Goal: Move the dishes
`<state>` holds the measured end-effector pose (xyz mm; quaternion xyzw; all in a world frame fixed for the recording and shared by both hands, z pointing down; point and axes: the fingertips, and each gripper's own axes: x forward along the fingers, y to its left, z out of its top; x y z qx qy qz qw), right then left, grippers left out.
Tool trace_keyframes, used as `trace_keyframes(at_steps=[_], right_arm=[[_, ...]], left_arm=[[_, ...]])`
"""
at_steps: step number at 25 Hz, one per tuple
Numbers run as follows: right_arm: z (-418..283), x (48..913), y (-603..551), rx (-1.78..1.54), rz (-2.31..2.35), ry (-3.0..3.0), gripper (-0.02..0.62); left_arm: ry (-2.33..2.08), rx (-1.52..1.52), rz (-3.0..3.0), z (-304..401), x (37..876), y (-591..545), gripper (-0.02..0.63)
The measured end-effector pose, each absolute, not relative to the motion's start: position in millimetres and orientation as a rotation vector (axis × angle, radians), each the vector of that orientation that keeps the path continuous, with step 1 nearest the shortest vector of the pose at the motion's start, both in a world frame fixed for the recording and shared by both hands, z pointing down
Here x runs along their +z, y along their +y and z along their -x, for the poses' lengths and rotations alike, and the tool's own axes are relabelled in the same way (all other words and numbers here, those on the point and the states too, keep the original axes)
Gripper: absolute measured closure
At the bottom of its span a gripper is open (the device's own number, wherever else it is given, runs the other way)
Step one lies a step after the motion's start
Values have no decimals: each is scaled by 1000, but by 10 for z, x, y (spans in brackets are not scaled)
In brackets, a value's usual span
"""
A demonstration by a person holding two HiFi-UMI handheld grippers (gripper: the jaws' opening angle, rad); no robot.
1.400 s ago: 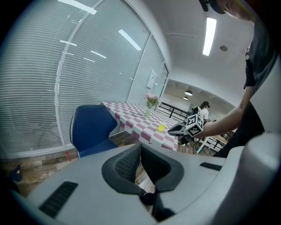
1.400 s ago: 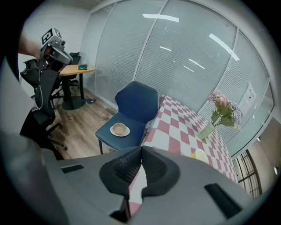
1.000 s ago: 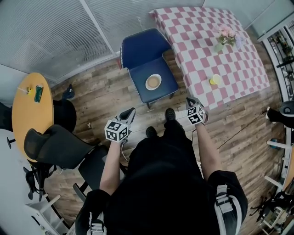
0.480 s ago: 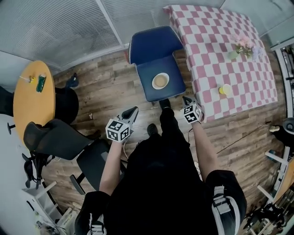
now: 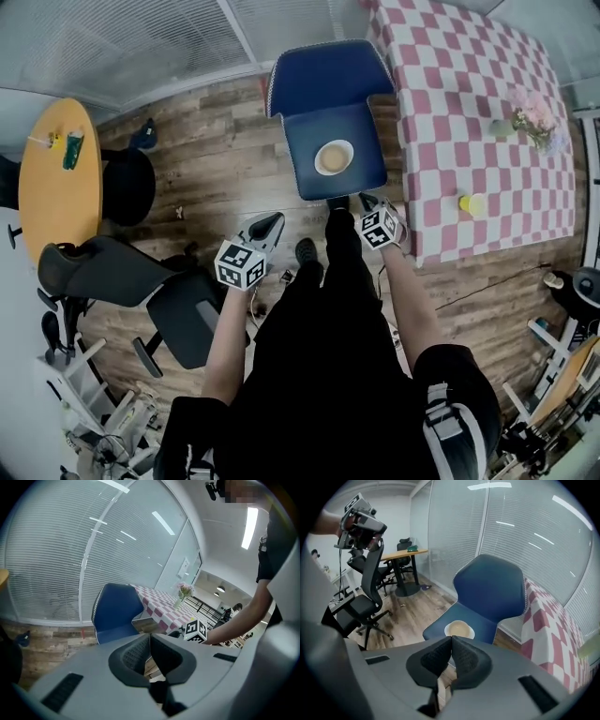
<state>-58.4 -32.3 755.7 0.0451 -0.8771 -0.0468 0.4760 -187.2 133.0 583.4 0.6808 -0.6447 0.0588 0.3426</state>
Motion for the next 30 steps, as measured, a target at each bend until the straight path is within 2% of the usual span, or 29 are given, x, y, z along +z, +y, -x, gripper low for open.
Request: trace_keyframes(at_steps=[8, 30], right_arm=[[973, 8285, -380, -136, 25, -2094, 577], [1636, 10027, -562, -543, 384, -1919, 520]], left_arm=[[-1637, 174, -1698, 1894, 6358, 1167, 581], [-1529, 210, -1658, 1822, 7667, 989, 581]])
